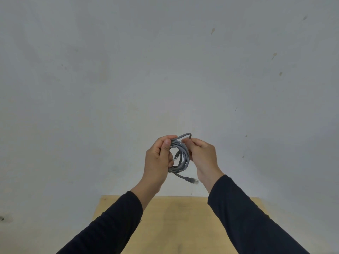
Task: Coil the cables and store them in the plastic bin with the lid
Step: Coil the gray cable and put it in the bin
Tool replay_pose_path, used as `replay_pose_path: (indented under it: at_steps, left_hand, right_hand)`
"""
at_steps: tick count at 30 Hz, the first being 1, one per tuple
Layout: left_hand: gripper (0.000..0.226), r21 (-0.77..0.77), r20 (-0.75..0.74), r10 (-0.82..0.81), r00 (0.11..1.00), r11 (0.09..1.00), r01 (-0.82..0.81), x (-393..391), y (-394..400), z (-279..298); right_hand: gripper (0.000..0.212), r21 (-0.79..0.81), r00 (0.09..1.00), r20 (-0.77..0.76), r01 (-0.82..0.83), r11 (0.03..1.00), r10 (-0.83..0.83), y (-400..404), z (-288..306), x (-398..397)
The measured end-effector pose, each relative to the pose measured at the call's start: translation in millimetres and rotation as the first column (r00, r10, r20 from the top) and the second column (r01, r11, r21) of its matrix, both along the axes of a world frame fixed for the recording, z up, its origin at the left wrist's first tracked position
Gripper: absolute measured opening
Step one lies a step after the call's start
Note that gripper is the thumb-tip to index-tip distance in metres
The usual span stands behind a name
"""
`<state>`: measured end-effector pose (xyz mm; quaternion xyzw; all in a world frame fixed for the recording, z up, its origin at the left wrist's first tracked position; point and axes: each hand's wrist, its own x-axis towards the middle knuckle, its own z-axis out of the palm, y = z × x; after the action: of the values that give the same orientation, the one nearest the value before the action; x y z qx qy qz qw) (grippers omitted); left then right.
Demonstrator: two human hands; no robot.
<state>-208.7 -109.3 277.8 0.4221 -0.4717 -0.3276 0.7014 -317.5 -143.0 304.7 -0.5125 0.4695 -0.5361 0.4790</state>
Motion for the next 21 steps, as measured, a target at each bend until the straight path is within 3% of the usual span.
replay_pose_path:
  at_steps: [4,12,21]
  left_hand:
    - [0.025,-0.006,0.047,0.072,0.996,0.997,-0.072,9,-6,-2]
    - [0.026,0.037,0.020,-0.037,0.999,0.999,0.036,9,-11,-9]
    - [0.025,0.040,-0.008,-0.092,0.996,0.995,0.093,13,-11,-12]
  right_hand:
    - [0.015,0.127,0.992,-0.042,-0.115,0.985,0.121,-2,-3,-3]
    - [0.020,0.190,0.991,0.042,-0.134,0.973,0.128,-16,5,-11]
    - [0.022,0.270,0.971,0.027,-0.234,0.934,0.236,-26,4,-12]
